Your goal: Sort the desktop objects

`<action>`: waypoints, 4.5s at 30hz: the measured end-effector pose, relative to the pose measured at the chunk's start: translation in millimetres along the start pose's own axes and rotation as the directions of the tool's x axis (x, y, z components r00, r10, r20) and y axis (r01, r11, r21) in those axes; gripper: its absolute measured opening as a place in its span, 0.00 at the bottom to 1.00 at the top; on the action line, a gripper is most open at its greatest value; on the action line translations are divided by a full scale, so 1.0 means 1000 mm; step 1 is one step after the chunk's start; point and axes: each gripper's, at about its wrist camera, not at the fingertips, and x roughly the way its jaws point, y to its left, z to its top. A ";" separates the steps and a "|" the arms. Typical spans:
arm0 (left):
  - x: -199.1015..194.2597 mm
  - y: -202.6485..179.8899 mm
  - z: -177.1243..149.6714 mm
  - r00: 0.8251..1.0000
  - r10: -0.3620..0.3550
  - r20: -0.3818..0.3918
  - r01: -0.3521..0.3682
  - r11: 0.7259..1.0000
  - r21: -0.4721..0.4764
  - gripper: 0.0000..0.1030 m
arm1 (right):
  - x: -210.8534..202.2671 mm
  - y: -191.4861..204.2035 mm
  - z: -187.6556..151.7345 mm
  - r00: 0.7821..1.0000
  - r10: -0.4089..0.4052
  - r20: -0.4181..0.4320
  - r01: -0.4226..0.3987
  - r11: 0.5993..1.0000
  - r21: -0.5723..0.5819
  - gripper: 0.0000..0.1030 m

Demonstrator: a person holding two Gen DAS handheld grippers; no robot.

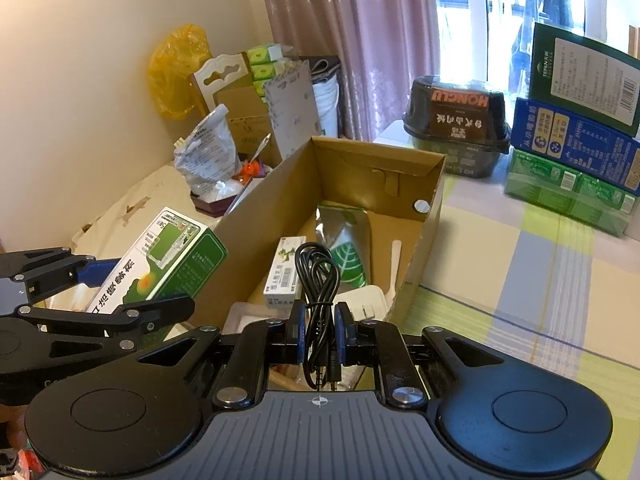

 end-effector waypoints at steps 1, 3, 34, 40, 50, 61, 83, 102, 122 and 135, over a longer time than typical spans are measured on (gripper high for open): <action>0.002 0.000 0.001 1.000 -0.003 -0.002 0.003 1.000 0.000 0.49 | 0.002 0.000 0.001 1.000 0.000 -0.001 0.000 1.000 0.000 0.11; 0.005 0.002 0.003 1.000 -0.007 -0.005 0.007 1.000 -0.003 0.49 | 0.004 -0.002 0.004 1.000 0.000 -0.001 0.000 1.000 0.001 0.11; 0.070 0.011 0.031 0.999 -0.027 -0.039 0.027 1.000 0.008 0.49 | 0.038 -0.027 0.031 1.000 0.010 0.001 -0.010 0.999 0.037 0.11; 0.074 0.013 0.032 1.000 -0.005 -0.026 0.006 1.000 0.027 0.53 | 0.041 -0.031 0.029 1.000 0.006 -0.001 -0.006 0.999 0.044 0.11; 0.056 0.026 0.025 1.000 0.023 -0.007 -0.023 1.000 0.002 0.54 | 0.047 -0.024 0.028 0.999 0.037 -0.013 -0.036 0.998 0.058 0.11; 0.032 0.032 0.007 0.999 0.039 0.009 -0.038 0.997 -0.068 0.79 | 0.035 -0.024 0.026 0.997 0.072 0.029 -0.074 0.992 0.104 0.56; -0.078 0.012 -0.053 0.996 0.076 0.045 -0.062 0.964 -0.258 0.99 | -0.057 -0.002 -0.059 0.996 -0.086 -0.017 0.088 0.973 0.213 0.98; -0.139 -0.018 -0.074 0.995 0.095 0.002 -0.092 0.964 -0.249 0.99 | -0.113 0.034 -0.100 0.989 -0.133 -0.068 0.144 0.968 0.205 0.98; -0.137 -0.027 -0.074 0.994 0.105 -0.014 -0.105 0.973 -0.207 0.99 | -0.125 0.036 -0.099 0.990 -0.141 -0.023 0.142 0.968 0.206 0.98; -0.125 -0.024 -0.077 0.994 0.103 -0.031 -0.107 0.973 -0.205 0.99 | -0.117 0.031 -0.102 0.989 -0.146 -0.034 0.150 0.965 0.214 0.98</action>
